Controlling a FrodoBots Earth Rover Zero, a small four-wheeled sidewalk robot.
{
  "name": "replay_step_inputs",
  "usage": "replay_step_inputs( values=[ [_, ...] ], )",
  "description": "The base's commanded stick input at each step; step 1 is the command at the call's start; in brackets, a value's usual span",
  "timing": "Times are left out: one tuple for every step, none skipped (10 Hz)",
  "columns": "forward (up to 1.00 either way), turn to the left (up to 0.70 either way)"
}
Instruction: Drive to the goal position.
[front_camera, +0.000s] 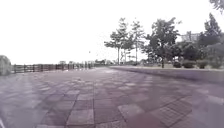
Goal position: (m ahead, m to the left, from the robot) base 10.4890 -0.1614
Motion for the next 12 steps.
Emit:
replay_step_inputs(
  values=[
    [1.0,0.0],
    [1.0,0.0],
    [1.0,0.0],
    [1.0,0.0],
    [1.0,0.0],
    [1.0,0.0],
    [1.0,0.0],
    [1.0,0.0],
    [1.0,0.0],
    [1.0,0.0],
    [1.0,0.0],
    [1.0,0.0]
  ],
)
